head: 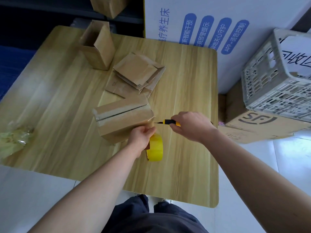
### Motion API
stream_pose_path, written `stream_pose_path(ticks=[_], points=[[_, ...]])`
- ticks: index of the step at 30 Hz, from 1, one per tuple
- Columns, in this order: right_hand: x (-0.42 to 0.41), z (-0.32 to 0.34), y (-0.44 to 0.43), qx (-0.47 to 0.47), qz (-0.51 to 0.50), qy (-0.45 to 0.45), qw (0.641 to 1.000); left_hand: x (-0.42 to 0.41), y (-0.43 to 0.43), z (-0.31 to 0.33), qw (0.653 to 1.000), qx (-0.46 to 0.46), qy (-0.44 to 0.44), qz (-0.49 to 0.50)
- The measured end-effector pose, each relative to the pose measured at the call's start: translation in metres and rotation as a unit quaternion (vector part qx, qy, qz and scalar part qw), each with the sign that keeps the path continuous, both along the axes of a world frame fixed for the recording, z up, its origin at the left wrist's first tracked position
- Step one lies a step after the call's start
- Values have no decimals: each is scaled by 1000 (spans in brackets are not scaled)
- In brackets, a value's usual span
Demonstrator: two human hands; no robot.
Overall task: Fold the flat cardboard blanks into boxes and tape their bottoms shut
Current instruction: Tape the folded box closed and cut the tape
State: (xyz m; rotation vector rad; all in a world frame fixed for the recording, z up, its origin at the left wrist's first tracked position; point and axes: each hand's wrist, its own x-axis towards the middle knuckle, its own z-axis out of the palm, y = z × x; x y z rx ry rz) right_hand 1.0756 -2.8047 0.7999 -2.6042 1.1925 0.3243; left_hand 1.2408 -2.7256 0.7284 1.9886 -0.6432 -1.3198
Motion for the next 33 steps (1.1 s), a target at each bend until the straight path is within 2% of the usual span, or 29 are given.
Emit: stream_pose_path(ticks=[7, 15, 24, 27, 30, 33], points=[[14, 1, -6, -27, 22, 35, 999, 12, -9, 2, 999, 19, 30, -24], [18, 13, -14, -39, 19, 30, 999, 22, -13, 5, 998, 21, -5, -64], [25, 13, -15, -49, 29, 65, 996, 27, -19, 7, 997, 21, 17, -77], [28, 7, -18, -67, 24, 122, 990, 30, -18, 8, 995, 29, 28, -88], [17, -8, -19, -37, 2, 157, 987, 35, -14, 3, 996, 30, 18, -87], [9, -32, -11, 44, -51, 97, 993, 40, -15, 1, 995, 26, -4, -96]])
